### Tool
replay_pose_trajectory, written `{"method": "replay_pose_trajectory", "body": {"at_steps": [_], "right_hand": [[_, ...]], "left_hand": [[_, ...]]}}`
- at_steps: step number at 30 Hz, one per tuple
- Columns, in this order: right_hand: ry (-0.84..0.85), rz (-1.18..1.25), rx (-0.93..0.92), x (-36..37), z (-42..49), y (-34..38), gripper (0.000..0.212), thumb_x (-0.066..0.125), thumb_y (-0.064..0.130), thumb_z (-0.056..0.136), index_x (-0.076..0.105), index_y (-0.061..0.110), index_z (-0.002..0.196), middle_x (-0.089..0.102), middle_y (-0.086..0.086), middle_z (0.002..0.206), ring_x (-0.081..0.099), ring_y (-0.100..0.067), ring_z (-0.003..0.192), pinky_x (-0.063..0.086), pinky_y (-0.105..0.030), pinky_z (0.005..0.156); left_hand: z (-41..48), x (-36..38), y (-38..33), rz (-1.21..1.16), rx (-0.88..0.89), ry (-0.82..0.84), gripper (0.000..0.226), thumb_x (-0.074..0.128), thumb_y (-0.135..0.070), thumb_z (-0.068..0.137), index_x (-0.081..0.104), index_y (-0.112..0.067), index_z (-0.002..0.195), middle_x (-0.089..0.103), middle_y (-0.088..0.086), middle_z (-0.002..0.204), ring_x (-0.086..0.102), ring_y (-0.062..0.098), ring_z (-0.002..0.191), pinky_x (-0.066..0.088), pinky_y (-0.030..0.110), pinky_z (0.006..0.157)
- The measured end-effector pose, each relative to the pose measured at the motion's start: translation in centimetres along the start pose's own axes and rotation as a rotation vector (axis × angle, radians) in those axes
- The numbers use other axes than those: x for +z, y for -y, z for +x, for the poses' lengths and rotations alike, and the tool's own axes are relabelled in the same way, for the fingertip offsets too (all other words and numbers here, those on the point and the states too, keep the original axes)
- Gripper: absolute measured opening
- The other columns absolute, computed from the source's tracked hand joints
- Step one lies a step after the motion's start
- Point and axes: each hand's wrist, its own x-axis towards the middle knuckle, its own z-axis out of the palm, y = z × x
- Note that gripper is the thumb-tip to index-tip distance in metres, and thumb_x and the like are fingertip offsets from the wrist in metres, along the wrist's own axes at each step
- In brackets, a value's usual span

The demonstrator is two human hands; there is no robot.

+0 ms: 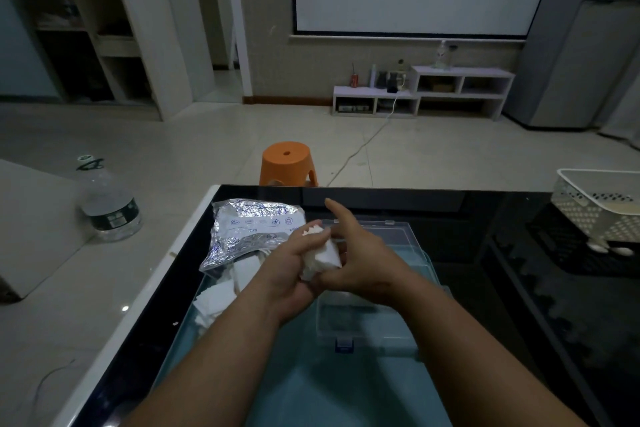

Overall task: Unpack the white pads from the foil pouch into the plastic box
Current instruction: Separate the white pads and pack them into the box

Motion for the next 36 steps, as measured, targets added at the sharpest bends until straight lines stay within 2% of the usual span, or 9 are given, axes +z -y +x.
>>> {"method": "replay_pose_trajectory", "body": {"at_steps": [5, 9, 11, 15, 21, 25, 29, 33, 36], "right_hand": [[0.026, -0.018, -0.044, 0.0, -0.2, 0.3, 0.116, 0.082, 0.042, 0.063, 0.003, 0.051, 0.148, 0.04, 0.015, 0.149, 0.045, -0.018, 0.132, 0.038, -0.05, 0.11], [0.012, -0.042, -0.058, 0.2, -0.3, 0.1, 0.113, 0.082, 0.035, 0.069, 0.003, 0.053, 0.147, 0.04, 0.015, 0.15, 0.045, -0.017, 0.131, 0.04, -0.045, 0.11], [-0.002, -0.031, -0.041, 0.2, -0.2, 0.1, 0.114, 0.083, 0.035, 0.068, 0.004, 0.051, 0.149, 0.043, 0.012, 0.149, 0.049, -0.017, 0.129, 0.042, -0.041, 0.109], [0.016, -0.027, -0.039, 0.4, -0.2, 0.1, 0.116, 0.082, 0.044, 0.061, 0.001, 0.057, 0.144, 0.042, 0.012, 0.15, 0.048, -0.021, 0.131, 0.04, -0.049, 0.109], [-0.012, -0.128, -0.038, 0.5, -0.1, 0.3, 0.117, 0.082, 0.034, 0.067, 0.002, 0.042, 0.152, 0.041, 0.006, 0.15, 0.043, -0.022, 0.135, 0.037, -0.049, 0.111], [-0.032, -0.143, -0.028, 0.4, -0.2, 0.2, 0.116, 0.081, 0.035, 0.066, 0.003, 0.043, 0.152, 0.043, 0.005, 0.149, 0.043, -0.023, 0.135, 0.035, -0.051, 0.112], [-0.02, -0.142, -0.044, 0.3, -0.3, 0.4, 0.116, 0.083, 0.031, 0.069, 0.003, 0.043, 0.152, 0.039, 0.01, 0.15, 0.03, -0.021, 0.141, 0.027, -0.05, 0.116], [-0.052, -0.09, -0.008, 0.7, -0.1, 0.2, 0.117, 0.083, 0.036, 0.064, 0.0, 0.056, 0.145, 0.044, 0.009, 0.147, 0.041, -0.027, 0.135, 0.04, -0.053, 0.107], [-0.04, -0.079, -0.009, 0.7, 0.0, 0.1, 0.118, 0.083, 0.039, 0.062, 0.0, 0.057, 0.145, 0.044, 0.009, 0.147, 0.041, -0.027, 0.135, 0.041, -0.053, 0.107]], "left_hand": [[0.5, -0.6, 0.2, 0.115, 0.057, 0.026, 0.067, 0.054, 0.009, 0.072, 0.046, -0.01, 0.136, 0.063, 0.023, 0.112, 0.069, 0.033, 0.09, 0.057, 0.039, 0.068], [1.0, -1.1, 0.1, 0.13, 0.066, 0.019, 0.073, 0.06, 0.005, 0.066, 0.046, -0.012, 0.136, 0.058, 0.023, 0.117, 0.063, 0.033, 0.096, 0.051, 0.041, 0.076], [0.9, -1.1, 0.1, 0.12, 0.046, 0.038, 0.067, 0.062, 0.004, 0.068, 0.049, -0.013, 0.131, 0.061, 0.02, 0.112, 0.065, 0.031, 0.092, 0.052, 0.039, 0.074], [0.6, -1.0, 0.2, 0.17, 0.024, 0.062, 0.07, 0.059, 0.008, 0.065, 0.05, -0.012, 0.131, 0.061, 0.024, 0.113, 0.07, 0.033, 0.086, 0.055, 0.038, 0.063], [0.7, -1.1, 0.2, 0.228, 0.041, 0.058, 0.077, 0.059, 0.014, 0.064, 0.049, -0.016, 0.134, 0.061, 0.02, 0.112, 0.068, 0.03, 0.086, 0.051, 0.04, 0.071], [0.6, -1.1, 0.1, 0.269, 0.035, 0.061, 0.083, 0.059, 0.016, 0.061, 0.05, -0.022, 0.134, 0.059, 0.022, 0.122, 0.066, 0.03, 0.092, 0.048, 0.038, 0.071], [0.6, -0.9, 0.2, 0.286, 0.038, 0.07, 0.077, 0.057, 0.013, 0.061, 0.05, -0.015, 0.132, 0.057, 0.025, 0.12, 0.062, 0.034, 0.096, 0.045, 0.039, 0.07], [0.4, -0.7, 0.3, 0.285, 0.017, 0.058, 0.068, 0.064, 0.006, 0.07, 0.052, -0.016, 0.133, 0.064, 0.018, 0.112, 0.067, 0.029, 0.086, 0.054, 0.036, 0.063], [0.4, -0.7, 0.4, 0.294, 0.023, 0.046, 0.065, 0.062, 0.009, 0.074, 0.053, -0.018, 0.132, 0.066, 0.016, 0.109, 0.07, 0.028, 0.086, 0.055, 0.036, 0.062]]}}
